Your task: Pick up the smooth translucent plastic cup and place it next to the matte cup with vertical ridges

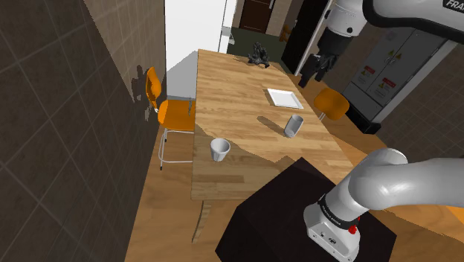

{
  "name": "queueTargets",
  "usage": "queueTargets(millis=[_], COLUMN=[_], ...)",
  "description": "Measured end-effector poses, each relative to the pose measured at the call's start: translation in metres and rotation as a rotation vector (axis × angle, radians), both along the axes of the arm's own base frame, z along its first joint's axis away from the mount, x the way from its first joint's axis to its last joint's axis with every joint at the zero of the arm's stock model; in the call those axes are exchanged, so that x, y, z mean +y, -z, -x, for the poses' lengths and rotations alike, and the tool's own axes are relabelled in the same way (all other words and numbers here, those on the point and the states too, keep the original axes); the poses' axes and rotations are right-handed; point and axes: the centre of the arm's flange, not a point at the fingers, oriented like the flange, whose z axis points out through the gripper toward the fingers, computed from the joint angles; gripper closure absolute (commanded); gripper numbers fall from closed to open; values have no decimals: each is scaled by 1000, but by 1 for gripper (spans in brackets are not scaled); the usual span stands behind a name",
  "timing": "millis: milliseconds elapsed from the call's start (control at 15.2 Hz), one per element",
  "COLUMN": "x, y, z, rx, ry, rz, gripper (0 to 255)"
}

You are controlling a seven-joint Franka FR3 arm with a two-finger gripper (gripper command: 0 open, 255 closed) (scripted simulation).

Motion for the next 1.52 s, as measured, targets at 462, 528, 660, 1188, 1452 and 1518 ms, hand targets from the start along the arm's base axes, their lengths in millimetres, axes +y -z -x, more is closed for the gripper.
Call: queueTargets(millis=[462, 528, 660, 1188, 1452, 1518], x=[-48, -59, -80, -157, -197, -208], y=[42, 53, 71, 137, 172, 183], z=[-17, -21, -24, -46, -59, -62], rx=[7, 8, 10, 19, 23, 25], ry=[0, 0, -1, -4, -5, -6], rz=[-13, -16, -21, -43, -53, -56], gripper=[0, 0, 0, 0, 0, 0])
